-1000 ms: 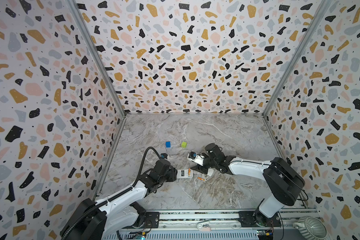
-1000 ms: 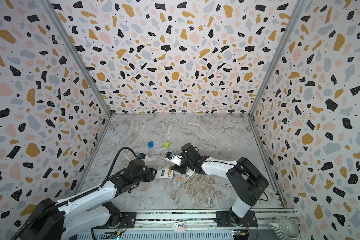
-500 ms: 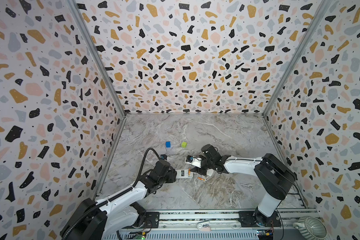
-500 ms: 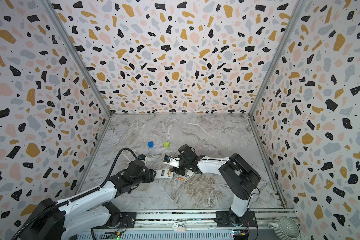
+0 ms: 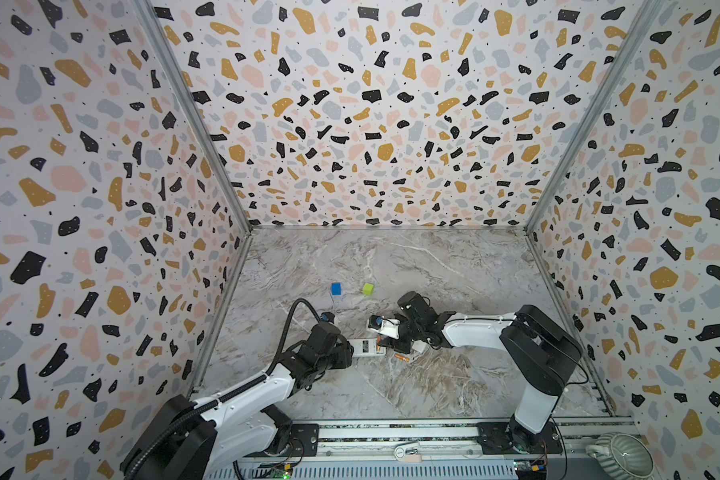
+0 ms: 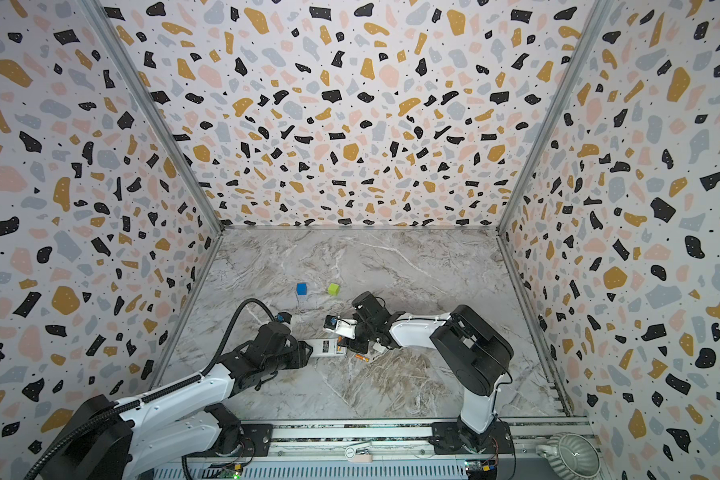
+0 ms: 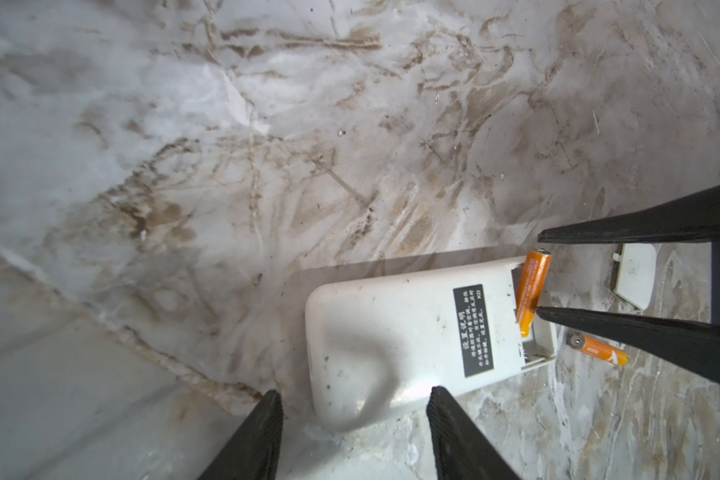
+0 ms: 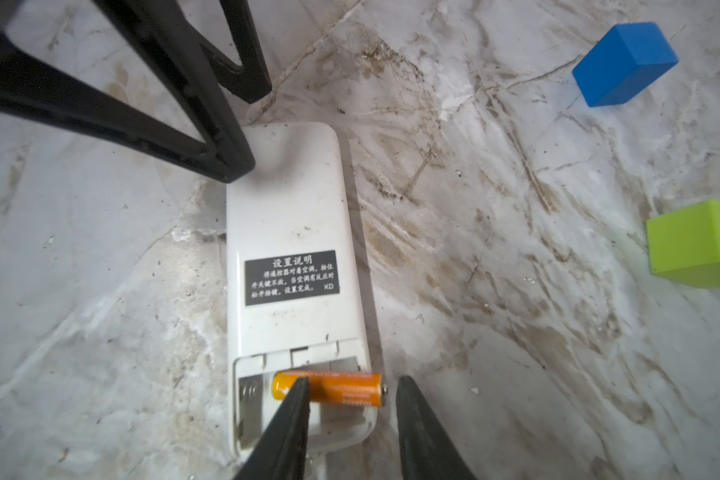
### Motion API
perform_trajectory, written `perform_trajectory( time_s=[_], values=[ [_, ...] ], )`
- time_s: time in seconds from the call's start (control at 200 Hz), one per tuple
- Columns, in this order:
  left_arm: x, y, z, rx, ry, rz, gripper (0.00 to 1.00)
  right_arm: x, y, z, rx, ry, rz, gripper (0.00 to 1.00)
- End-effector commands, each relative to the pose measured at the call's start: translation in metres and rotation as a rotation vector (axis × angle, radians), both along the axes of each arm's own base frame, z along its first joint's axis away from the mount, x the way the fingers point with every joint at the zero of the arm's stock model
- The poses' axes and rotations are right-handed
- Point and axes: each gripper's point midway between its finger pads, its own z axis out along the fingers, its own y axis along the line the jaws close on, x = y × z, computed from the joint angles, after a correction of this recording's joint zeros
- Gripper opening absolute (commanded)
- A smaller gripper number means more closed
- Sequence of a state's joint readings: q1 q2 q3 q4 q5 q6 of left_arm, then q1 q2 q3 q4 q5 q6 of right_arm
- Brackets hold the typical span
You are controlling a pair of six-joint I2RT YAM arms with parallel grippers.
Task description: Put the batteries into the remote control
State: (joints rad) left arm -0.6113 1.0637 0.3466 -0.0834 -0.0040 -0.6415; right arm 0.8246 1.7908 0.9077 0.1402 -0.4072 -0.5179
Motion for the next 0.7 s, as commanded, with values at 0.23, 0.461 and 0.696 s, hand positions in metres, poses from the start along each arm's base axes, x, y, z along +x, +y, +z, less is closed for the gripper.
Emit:
perform_trajectory(
  time_s=[0.23, 0.461, 0.696],
  values=[
    [-0.002, 0.0, -0.008, -0.006, 0.011, 0.0, 0.58, 0.0, 0.006, 0.001, -0.025, -0.023, 0.013, 0.34],
    [-0.003, 0.001, -0.012, -0.003, 0.016, 0.0, 0.56, -0.006, 0.005, -0.008, -0.065, -0.019, 0.021, 0.32],
    [-0.005, 0.002, -0.018, 0.004, 0.025, 0.0, 0.52, -0.006, 0.004, -0.011, -0.09, -0.04, 0.018, 0.33]
  ],
)
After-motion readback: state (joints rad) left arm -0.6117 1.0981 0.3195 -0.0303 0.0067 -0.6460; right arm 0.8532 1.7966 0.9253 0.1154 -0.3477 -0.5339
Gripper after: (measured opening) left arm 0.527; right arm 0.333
